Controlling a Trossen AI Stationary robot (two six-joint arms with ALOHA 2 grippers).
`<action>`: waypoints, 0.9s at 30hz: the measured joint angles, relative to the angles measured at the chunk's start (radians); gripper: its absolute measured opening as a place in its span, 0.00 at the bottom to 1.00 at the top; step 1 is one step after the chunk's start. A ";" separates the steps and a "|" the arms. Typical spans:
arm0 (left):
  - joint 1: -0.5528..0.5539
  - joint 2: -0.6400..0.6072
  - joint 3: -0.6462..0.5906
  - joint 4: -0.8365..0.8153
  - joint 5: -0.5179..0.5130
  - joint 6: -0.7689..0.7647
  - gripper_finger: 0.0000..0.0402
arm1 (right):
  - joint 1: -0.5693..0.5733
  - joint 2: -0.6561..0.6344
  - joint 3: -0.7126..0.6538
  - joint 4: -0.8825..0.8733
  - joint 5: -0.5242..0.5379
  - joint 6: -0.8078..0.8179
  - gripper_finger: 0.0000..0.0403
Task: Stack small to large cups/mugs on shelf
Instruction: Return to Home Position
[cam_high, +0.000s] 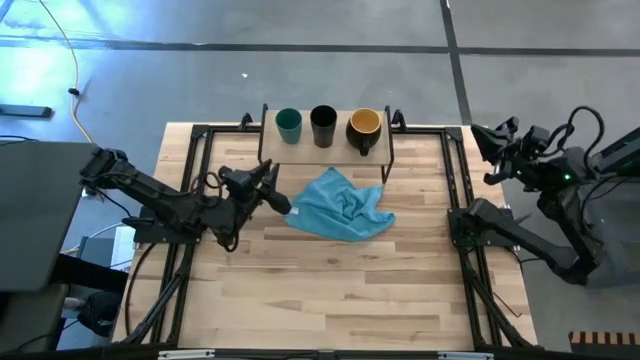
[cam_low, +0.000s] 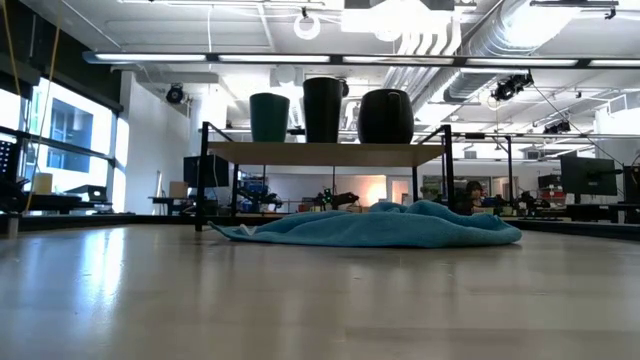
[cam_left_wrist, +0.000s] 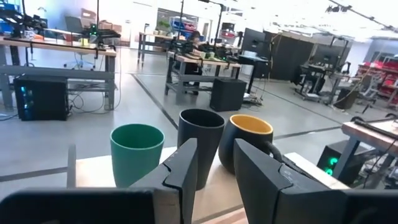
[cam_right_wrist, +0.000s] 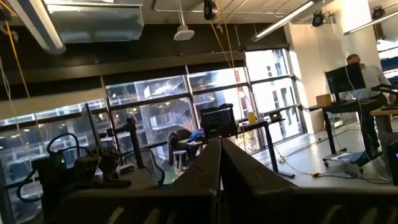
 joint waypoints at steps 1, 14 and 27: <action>0.000 -0.007 0.000 -0.002 0.000 0.000 0.23 | 0.000 -0.012 -0.013 0.005 0.004 0.006 0.00; 0.000 -0.079 0.000 -0.108 -0.004 0.000 0.23 | 0.000 -0.066 -0.277 0.203 -0.031 0.058 0.00; 0.000 -0.086 0.000 -0.130 0.011 -0.001 0.23 | 0.042 -0.067 -0.402 0.204 -0.081 -0.052 0.00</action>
